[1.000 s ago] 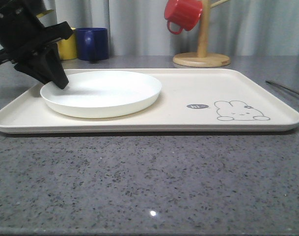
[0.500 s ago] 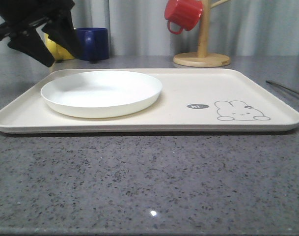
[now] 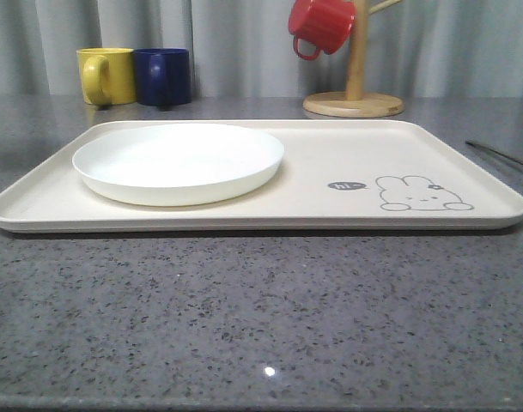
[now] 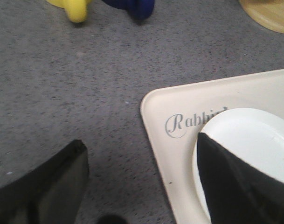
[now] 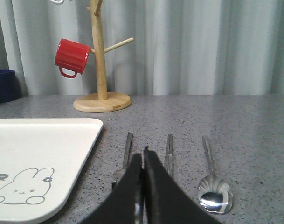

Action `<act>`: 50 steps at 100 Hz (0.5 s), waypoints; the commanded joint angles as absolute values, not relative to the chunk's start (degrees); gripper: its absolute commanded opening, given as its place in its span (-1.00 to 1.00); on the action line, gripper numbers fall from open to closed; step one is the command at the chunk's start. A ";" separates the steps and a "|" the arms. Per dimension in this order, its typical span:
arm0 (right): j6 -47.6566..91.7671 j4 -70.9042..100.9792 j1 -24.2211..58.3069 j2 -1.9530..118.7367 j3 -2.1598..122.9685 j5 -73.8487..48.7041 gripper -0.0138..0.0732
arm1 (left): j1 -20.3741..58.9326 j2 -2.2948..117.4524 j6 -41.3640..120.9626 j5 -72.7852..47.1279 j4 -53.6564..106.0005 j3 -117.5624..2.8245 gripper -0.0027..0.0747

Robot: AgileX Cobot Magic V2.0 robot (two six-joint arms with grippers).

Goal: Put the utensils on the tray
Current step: 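Withdraw the left gripper away from the tray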

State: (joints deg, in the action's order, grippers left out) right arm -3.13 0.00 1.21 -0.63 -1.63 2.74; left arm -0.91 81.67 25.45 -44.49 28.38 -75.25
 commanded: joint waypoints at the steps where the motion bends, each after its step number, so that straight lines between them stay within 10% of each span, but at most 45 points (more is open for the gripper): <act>1: -2.84 -0.44 0.75 -1.86 -0.56 7.59 -0.84 | -1.77 74.67 27.55 -38.11 30.24 -72.31 0.29; 50: -2.84 -0.44 0.75 -1.86 -0.56 7.59 -0.84 | 7.11 44.47 32.04 -7.48 30.36 -40.08 0.27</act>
